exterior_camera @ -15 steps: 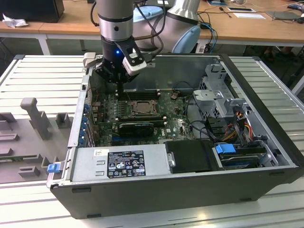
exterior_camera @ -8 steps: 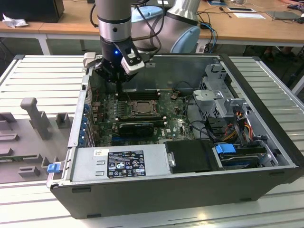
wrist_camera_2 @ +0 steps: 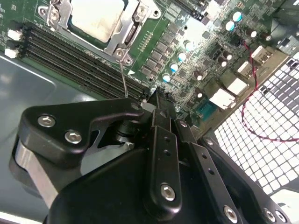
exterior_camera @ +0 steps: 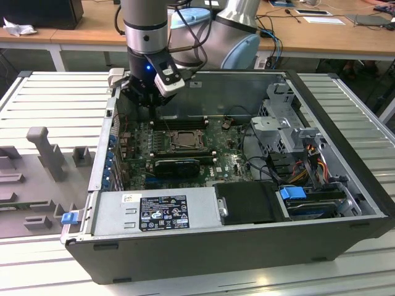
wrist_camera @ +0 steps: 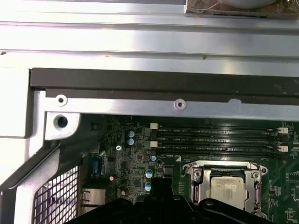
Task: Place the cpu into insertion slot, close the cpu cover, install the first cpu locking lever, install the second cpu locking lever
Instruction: 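Install the first cpu locking lever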
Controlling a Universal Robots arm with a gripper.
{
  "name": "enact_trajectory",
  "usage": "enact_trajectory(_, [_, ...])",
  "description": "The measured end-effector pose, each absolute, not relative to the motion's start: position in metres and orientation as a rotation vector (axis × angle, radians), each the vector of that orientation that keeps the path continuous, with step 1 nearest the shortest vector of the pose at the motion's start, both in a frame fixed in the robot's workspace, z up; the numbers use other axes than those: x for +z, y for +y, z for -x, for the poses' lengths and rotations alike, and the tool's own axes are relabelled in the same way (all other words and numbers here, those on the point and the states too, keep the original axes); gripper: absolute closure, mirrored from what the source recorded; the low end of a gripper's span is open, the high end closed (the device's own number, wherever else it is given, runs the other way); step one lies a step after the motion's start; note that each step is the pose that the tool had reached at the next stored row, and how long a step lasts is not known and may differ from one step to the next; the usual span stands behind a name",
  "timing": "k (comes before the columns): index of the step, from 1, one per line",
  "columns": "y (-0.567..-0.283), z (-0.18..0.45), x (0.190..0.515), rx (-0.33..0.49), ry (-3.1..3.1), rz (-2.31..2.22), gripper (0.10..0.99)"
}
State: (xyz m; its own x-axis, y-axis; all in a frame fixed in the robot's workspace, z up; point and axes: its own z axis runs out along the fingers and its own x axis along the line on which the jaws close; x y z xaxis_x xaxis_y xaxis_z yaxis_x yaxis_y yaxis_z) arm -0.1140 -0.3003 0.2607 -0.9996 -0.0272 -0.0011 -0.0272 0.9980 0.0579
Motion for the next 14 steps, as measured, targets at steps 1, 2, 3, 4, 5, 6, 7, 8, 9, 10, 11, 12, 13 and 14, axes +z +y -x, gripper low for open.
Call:
enact_trajectory(1, [-0.299, 0.114, 0.261, 0.091, 3.140, 0.043, 0.980])
enact_trajectory(2, [-0.298, 0.114, 0.261, 0.091, 3.139, 0.043, 0.980])
enact_trajectory(3, [-0.297, 0.114, 0.261, 0.091, 3.139, 0.043, 0.980])
enact_trajectory(4, [-0.296, 0.113, 0.261, 0.091, 3.140, 0.044, 0.980])
enact_trajectory(5, [-0.295, 0.111, 0.261, 0.091, 3.140, 0.044, 0.980])
enact_trajectory(6, [-0.294, 0.110, 0.261, 0.091, 3.140, 0.045, 0.980])
enact_trajectory(7, [-0.292, 0.108, 0.261, 0.091, 3.140, 0.046, 0.980])
enact_trajectory(8, [-0.292, 0.107, 0.261, 0.091, 3.140, 0.046, 0.980])
enact_trajectory(9, [-0.292, 0.104, 0.261, 0.091, 3.140, 0.047, 0.980])
enact_trajectory(10, [-0.292, 0.103, 0.261, 0.091, 3.140, 0.047, 0.980])
enact_trajectory(11, [-0.292, 0.100, 0.260, 0.091, 3.140, 0.047, 0.980])
enact_trajectory(12, [-0.292, 0.097, 0.260, 0.091, 3.140, 0.047, 0.980])
enact_trajectory(13, [-0.292, 0.095, 0.260, 0.091, 3.140, 0.047, 0.980])
enact_trajectory(14, [-0.292, 0.093, 0.260, 0.091, 3.140, 0.047, 0.980])
